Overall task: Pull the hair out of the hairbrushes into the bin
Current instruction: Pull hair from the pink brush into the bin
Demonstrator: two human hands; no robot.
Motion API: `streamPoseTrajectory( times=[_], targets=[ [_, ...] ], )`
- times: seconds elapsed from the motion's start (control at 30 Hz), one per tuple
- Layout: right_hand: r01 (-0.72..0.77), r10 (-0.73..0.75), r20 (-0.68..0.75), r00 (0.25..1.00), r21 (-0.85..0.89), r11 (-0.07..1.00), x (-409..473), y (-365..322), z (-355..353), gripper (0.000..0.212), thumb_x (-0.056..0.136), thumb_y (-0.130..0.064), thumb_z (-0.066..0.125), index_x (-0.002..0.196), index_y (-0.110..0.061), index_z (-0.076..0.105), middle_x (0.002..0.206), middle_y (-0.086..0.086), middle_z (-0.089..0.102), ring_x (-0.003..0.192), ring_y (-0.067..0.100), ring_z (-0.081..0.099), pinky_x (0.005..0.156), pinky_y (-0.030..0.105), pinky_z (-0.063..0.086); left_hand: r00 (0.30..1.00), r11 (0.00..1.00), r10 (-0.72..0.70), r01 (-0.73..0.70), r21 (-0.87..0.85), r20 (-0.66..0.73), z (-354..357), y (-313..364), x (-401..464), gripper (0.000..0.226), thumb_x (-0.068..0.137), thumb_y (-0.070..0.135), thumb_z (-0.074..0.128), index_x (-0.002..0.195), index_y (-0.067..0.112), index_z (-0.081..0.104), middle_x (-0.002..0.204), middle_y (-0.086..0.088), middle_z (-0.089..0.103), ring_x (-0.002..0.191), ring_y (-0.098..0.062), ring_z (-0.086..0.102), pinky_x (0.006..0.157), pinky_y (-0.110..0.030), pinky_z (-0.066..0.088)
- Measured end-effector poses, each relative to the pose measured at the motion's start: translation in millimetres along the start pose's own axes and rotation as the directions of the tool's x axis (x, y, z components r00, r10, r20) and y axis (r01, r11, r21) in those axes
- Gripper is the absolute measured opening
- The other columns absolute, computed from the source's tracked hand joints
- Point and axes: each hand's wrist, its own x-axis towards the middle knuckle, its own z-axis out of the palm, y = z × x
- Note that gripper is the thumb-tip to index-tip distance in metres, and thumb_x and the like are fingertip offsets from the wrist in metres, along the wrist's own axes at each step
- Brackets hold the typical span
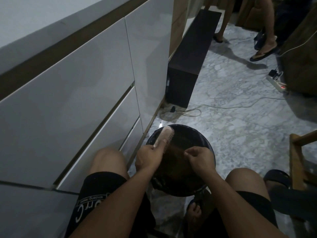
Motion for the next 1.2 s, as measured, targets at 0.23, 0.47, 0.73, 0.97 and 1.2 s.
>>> streamPoseTrajectory(
  times=[0.23,0.47,0.73,0.97,1.2],
  targets=[
    [-0.084,0.093,-0.120,0.988,0.077,0.993,8.0,12.0,-10.9,0.008,0.084,-0.014,0.071,0.087,-0.015,0.078,0.084,0.000,0.074,0.085,0.015,0.067,0.075,0.022,0.048,1.000,0.994,-0.006,0.004,-0.107,-0.016,-17.6,9.4,13.6,0.071,0.071,0.082,0.055,0.060,0.014,0.070,0.065,-0.009,0.071,0.061,-0.028,0.070,0.062,-0.037,0.059],
    [-0.256,0.253,-0.282,0.926,0.024,0.966,6.2,13.3,-13.0,0.012,0.087,-0.017,0.066,0.091,-0.018,0.077,0.096,0.008,0.074,0.084,0.022,0.062,0.071,0.027,0.045,0.994,0.989,-0.042,0.055,-0.134,0.100,-4.3,7.6,2.5,0.063,0.081,0.072,0.057,0.068,0.011,0.068,0.064,-0.004,0.066,0.049,-0.016,0.060,0.042,-0.019,0.041],
    [-0.133,0.145,-0.109,0.983,0.114,0.985,-2.3,-0.9,-11.6,0.046,0.080,0.001,0.060,0.121,-0.018,0.066,0.122,0.003,0.067,0.089,0.014,0.063,0.076,0.025,0.050,0.968,0.974,-0.040,0.093,-0.205,0.248,1.4,11.3,-6.0,0.062,0.092,0.060,0.052,0.088,0.002,0.072,0.067,-0.007,0.064,0.052,-0.017,0.056,0.047,-0.024,0.042],
    [-0.119,0.012,0.281,0.960,0.365,0.923,-7.6,-19.9,-6.4,0.071,0.083,0.003,0.066,0.146,-0.009,0.036,0.120,0.006,0.069,0.093,0.005,0.065,0.074,0.017,0.047,0.939,0.986,-0.009,0.066,-0.152,0.345,11.9,7.2,-8.2,0.051,0.096,0.052,0.048,0.089,0.007,0.071,0.066,-0.007,0.064,0.049,-0.018,0.056,0.049,-0.026,0.041],
    [0.019,-0.092,0.302,0.949,0.235,0.972,-13.6,-20.6,-8.4,0.015,0.091,-0.018,0.063,0.098,-0.027,0.073,0.096,-0.009,0.072,0.095,0.008,0.066,0.075,0.017,0.049,0.947,0.996,0.075,-0.057,-0.067,0.312,10.4,3.2,-6.4,0.048,0.100,0.050,0.043,0.093,0.010,0.068,0.073,-0.006,0.064,0.057,-0.015,0.059,0.052,-0.024,0.043]
  ],
)
